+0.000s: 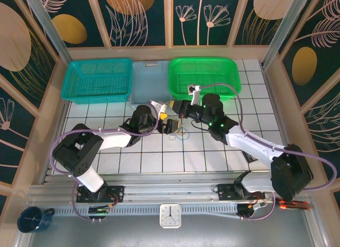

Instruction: Untangle the cables

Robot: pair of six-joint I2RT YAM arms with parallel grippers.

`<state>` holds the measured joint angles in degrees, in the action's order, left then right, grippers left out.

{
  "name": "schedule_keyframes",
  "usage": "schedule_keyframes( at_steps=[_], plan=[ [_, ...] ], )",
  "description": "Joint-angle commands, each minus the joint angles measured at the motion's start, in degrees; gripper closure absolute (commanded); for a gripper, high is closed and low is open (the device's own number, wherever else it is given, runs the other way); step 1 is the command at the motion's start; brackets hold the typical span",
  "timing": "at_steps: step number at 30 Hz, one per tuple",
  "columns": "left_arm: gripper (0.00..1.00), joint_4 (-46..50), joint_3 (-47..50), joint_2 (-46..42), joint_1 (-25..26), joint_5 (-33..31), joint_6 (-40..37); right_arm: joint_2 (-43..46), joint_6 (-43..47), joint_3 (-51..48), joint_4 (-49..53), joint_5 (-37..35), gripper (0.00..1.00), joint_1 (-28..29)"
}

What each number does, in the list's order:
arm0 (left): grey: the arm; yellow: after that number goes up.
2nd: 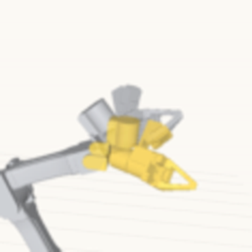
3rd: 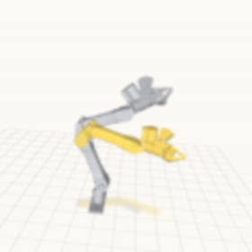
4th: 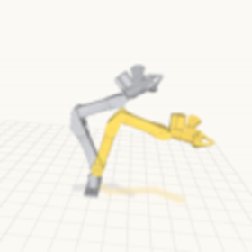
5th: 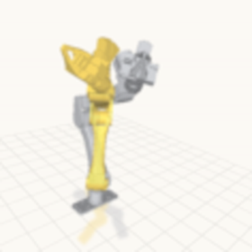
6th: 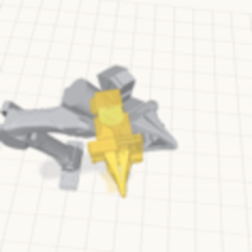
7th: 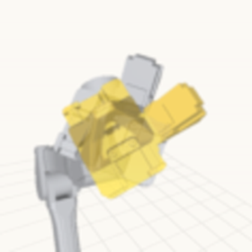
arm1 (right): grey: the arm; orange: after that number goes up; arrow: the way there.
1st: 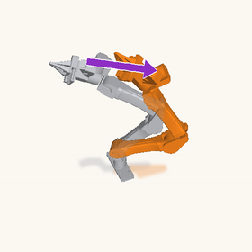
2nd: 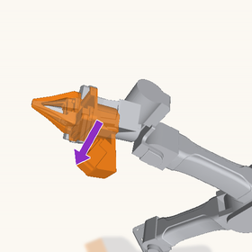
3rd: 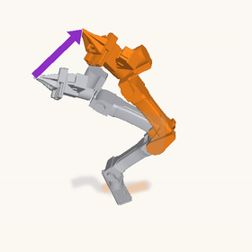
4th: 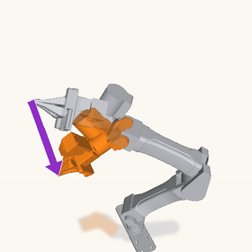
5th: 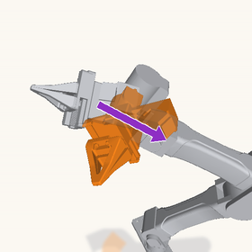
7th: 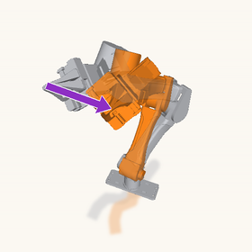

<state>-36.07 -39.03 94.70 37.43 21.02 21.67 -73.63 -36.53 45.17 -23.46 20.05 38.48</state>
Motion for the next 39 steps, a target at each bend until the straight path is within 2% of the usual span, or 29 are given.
schedule_keyframes(
  at_steps=[1,11,21,25,29,34,39],
  plan=[
    [0.15,-1.9,0.7,1.8,0.3,1.6,-0.5,1.9,-1.5,2.4,-3.2,0.9,1.0,0.4],
    [0.28,-3.0,2.8,3.2,0.3,1.9,0.1,4.2,-1.4,7.1,-3.0,1.9,1.0,0.4],
    [0.29,-3.7,4.3,3.2,0.3,1.6,0.4,5.8,1.1,11.1,-0.3,0.2,1.0,-1.0],
    [0.26,-3.7,4.5,2.0,0.3,1.7,1.0,6.8,1.9,11.7,1.0,-0.7,1.0,-3.5],
    [0.19,-4.5,4.8,-0.2,0.2,1.3,2.5,7.4,2.7,12.3,2.3,-1.0,1.0,-6.8],
    [0.09,-5.1,5.5,-3.7,0.3,-1.2,4.6,5.3,3.5,14.6,4.1,-1.6,1.0,-15.4],
    [0.03,0.1,3.5,-6.7,0.3,-8.0,5.6,-0.4,2.2,17.0,2.7,-0.7,1.0,-23.4]
  ],
)
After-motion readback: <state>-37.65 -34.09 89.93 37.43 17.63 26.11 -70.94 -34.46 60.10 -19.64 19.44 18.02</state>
